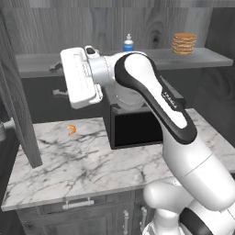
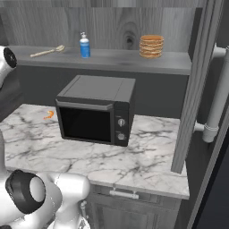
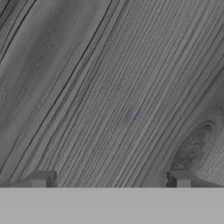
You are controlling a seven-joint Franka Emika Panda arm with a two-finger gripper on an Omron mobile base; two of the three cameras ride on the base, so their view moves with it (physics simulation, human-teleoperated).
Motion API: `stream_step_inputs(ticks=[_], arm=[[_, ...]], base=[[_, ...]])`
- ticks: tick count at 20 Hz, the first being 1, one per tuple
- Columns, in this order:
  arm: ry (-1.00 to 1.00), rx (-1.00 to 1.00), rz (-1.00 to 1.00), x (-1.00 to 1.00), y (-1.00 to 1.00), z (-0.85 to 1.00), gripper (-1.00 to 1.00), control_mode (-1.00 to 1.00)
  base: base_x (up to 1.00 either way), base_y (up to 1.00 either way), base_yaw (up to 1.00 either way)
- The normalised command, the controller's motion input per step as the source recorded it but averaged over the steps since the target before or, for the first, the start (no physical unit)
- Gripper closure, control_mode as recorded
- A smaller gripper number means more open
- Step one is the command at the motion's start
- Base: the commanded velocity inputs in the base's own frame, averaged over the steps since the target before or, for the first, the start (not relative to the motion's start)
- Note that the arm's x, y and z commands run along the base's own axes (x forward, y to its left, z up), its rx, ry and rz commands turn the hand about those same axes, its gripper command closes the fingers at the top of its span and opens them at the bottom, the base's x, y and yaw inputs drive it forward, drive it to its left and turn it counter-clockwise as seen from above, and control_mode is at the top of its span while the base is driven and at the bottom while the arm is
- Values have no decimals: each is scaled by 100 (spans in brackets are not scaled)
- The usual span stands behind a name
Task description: Pick the dish brush and soap dispenser from the cabinet and place them on the counter.
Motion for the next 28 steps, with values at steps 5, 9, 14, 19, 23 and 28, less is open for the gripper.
stream_step_inputs(ticks=[5, 9, 14, 19, 23, 28], arm=[[2, -5, -10, 9, -49, 14, -100, -100], [1, -7, -10, 14, -43, 15, -100, -100], [0, -6, -9, 16, -42, 13, -100, -100], [0, -3, -8, 14, -40, 5, -100, -100], [0, 0, -7, 7, -37, 0, -100, -100], [0, 1, -8, 1, -39, -3, -100, -100]], base=[[0, 0, 0], [0, 0, 0], [0, 0, 0], [0, 0, 0], [0, 0, 0], [0, 0, 0]])
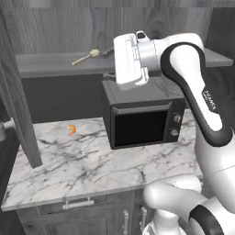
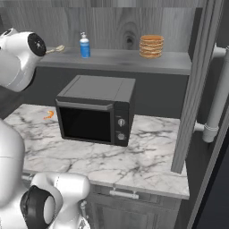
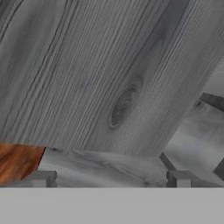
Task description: Pick the dish brush and soap dispenser from the cabinet and place them on the counter.
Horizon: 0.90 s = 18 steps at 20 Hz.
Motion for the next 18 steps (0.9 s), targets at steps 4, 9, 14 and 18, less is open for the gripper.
stream_step_inputs(ticks=[4, 9, 14, 18], arm=[[-3, 3, -10, 0, -38, -9, -100, -100], [0, 6, -16, 0, -30, -4, -100, -100], [0, 12, -18, 0, -21, 0, -100, -100], [6, 16, -17, 0, -16, 0, -100, -100]], base=[[0, 0, 0], [0, 0, 0], [0, 0, 0], [0, 0, 0]])
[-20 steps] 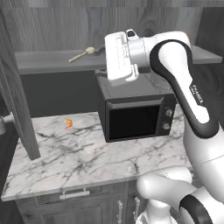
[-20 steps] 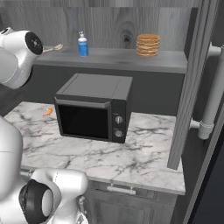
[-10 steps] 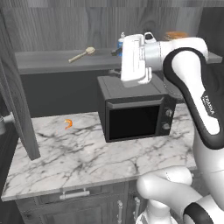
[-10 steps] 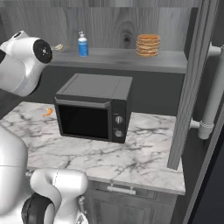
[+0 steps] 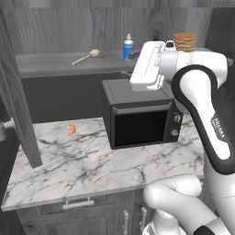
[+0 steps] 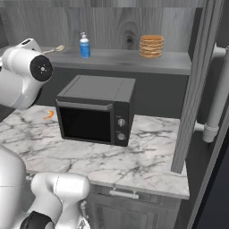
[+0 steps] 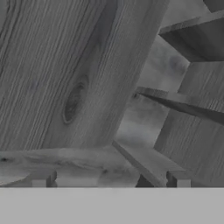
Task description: Pick the dish brush and soap dispenser from the cabinet and place them on the counter.
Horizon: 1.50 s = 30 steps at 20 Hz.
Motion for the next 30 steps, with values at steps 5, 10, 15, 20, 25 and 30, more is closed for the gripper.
stream_step_inputs(ticks=[5, 10, 15, 20, 25, 30], arm=[[9, 19, -13, 0, -15, 0, -100, -100], [12, 17, -11, 1, -21, 2, -100, -100], [11, 9, -10, 15, -27, 4, -100, -100], [8, 3, -11, 16, -32, 9, -100, -100], [1, 0, -9, 18, -25, 2, -100, -100], [0, 0, -8, 21, -20, 0, -100, -100]], base=[[0, 0, 0], [0, 0, 0], [0, 0, 0], [0, 0, 0], [0, 0, 0], [0, 0, 0]])
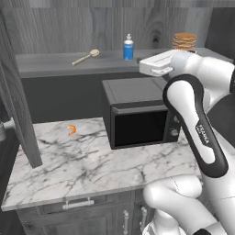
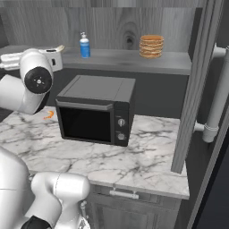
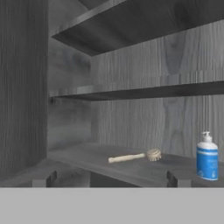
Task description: Pick the dish brush and soap dispenser from the cabinet and place them on the counter.
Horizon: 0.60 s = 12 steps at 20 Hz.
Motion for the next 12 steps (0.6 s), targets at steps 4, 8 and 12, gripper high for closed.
stream_step_inputs(ticks=[4, 8, 12], arm=[[-4, 0, -5, 22, -13, -1, -100, -100], [-5, 0, -3, 24, -9, 0, -100, -100], [-2, 0, -3, 30, -9, 0, -100, -100]], base=[[0, 0, 0], [0, 0, 0], [0, 0, 0]])
